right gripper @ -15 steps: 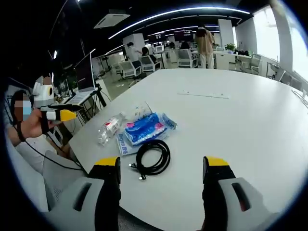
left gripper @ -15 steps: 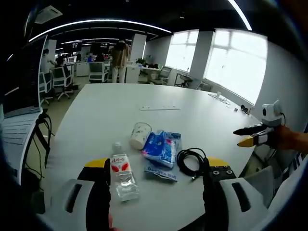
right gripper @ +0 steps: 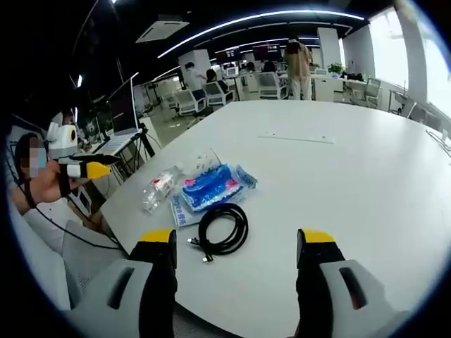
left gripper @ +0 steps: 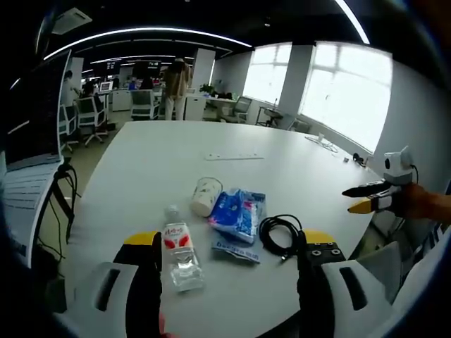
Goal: Arrange the tabletop items into an orderly group along one side of the table until the central work area is clear of visible clutter.
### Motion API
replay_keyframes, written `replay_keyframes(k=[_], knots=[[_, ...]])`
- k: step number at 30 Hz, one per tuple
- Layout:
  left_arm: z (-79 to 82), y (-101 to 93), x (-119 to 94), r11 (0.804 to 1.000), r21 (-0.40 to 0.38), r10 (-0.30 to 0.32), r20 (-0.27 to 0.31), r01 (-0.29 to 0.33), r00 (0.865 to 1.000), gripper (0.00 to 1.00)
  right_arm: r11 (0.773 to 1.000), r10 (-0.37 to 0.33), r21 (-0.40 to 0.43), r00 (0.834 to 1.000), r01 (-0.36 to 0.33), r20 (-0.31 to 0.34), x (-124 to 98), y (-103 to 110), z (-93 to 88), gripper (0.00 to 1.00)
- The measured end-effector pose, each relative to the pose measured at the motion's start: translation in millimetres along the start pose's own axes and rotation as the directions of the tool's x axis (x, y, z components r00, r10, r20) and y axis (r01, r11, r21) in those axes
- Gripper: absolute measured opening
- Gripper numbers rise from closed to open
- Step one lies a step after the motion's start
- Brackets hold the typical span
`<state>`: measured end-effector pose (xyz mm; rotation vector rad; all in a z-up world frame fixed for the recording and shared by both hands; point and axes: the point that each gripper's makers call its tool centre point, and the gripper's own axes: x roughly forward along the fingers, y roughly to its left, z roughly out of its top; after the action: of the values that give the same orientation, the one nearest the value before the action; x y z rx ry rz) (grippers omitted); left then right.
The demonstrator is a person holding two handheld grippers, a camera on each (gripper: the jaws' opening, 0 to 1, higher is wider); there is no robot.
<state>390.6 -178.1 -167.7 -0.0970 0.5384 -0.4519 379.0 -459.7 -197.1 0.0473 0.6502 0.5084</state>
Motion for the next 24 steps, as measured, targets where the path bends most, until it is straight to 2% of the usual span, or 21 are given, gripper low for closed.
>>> replay_keyframes(k=[24], knots=[[-2.9,-0.7,3.2,1.0,-0.008,0.0,-0.014,0.0,1.0,0.79,1.0,-0.007,0.018,1.0,0.007,0.006,-3.2,-2.9,-3.8,0.69]])
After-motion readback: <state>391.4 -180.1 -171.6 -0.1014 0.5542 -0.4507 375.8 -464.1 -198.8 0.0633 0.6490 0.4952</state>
